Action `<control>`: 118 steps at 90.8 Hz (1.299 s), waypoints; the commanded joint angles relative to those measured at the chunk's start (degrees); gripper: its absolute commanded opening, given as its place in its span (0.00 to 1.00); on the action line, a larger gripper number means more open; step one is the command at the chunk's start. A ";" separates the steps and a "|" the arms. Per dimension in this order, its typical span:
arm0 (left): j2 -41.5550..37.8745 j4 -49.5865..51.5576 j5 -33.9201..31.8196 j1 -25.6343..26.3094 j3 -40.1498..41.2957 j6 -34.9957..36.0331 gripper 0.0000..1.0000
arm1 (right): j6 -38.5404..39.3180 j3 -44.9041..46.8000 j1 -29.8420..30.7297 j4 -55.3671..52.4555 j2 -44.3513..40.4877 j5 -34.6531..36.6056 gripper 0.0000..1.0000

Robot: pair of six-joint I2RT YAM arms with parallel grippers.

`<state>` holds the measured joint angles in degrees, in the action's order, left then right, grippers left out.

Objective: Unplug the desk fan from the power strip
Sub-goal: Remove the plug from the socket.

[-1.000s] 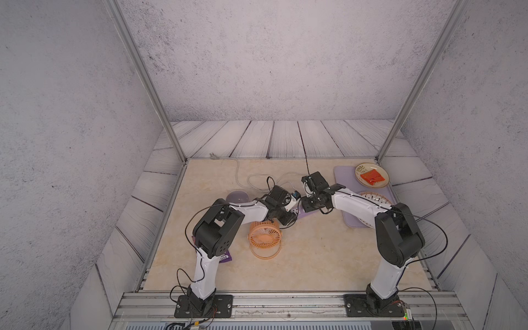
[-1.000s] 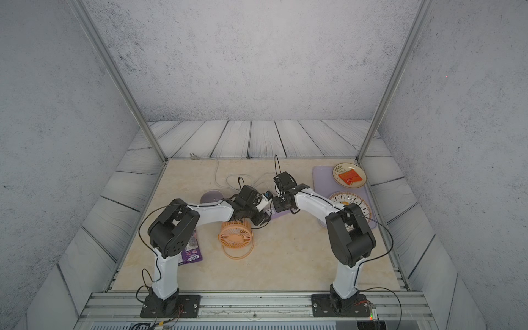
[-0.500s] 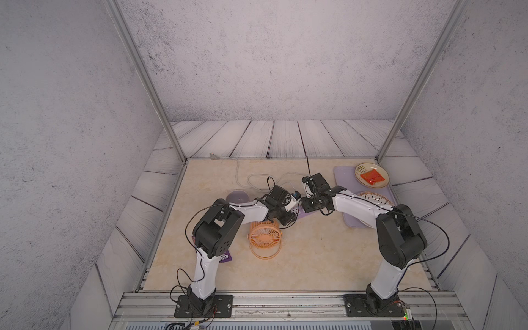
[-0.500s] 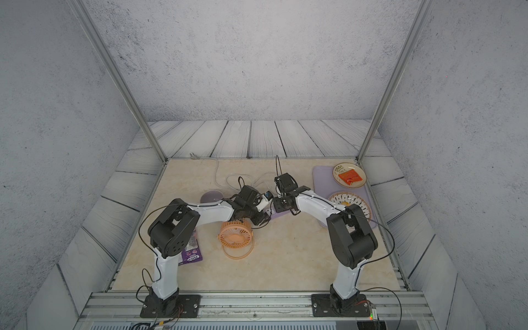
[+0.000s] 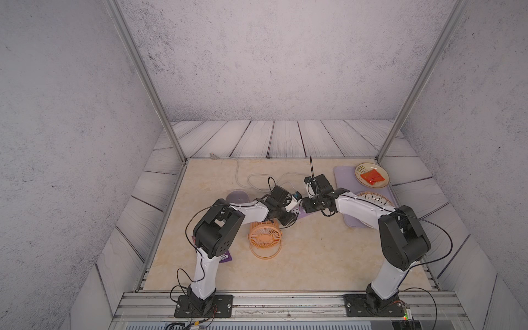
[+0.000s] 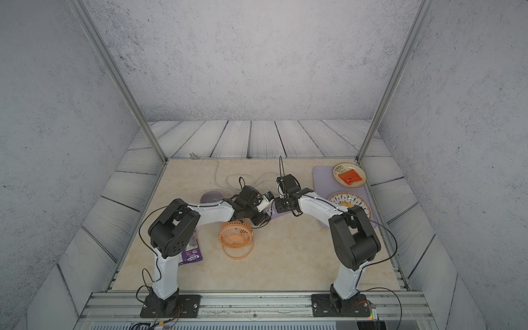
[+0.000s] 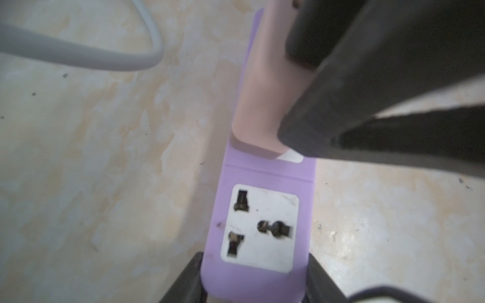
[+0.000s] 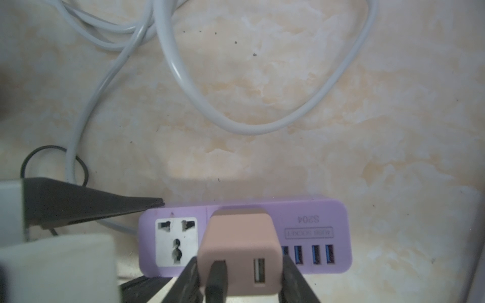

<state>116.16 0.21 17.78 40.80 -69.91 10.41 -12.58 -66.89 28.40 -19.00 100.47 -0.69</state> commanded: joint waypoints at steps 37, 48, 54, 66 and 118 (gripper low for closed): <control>0.03 4.28 3.95 3.41 0.12 3.89 0.00 | -1.76 -0.36 1.03 7.21 -3.00 -0.45 0.39; 0.16 4.31 3.93 3.41 0.04 3.95 0.00 | -0.75 -0.81 1.81 6.47 -2.43 -0.06 0.39; 0.21 4.36 3.94 3.41 -0.03 3.93 0.00 | -0.36 -0.98 2.70 6.16 -2.09 0.73 0.39; 0.29 4.46 4.12 3.41 -0.23 3.83 0.00 | 0.03 -1.17 3.86 6.08 -2.09 1.83 0.39; -0.13 4.57 3.83 3.50 0.12 4.00 0.00 | -2.83 0.25 1.93 6.42 -3.04 1.52 0.38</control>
<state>116.18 0.62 18.61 41.32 -70.04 11.11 -13.34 -65.30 30.46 -19.51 98.65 2.46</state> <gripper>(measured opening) 0.550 0.453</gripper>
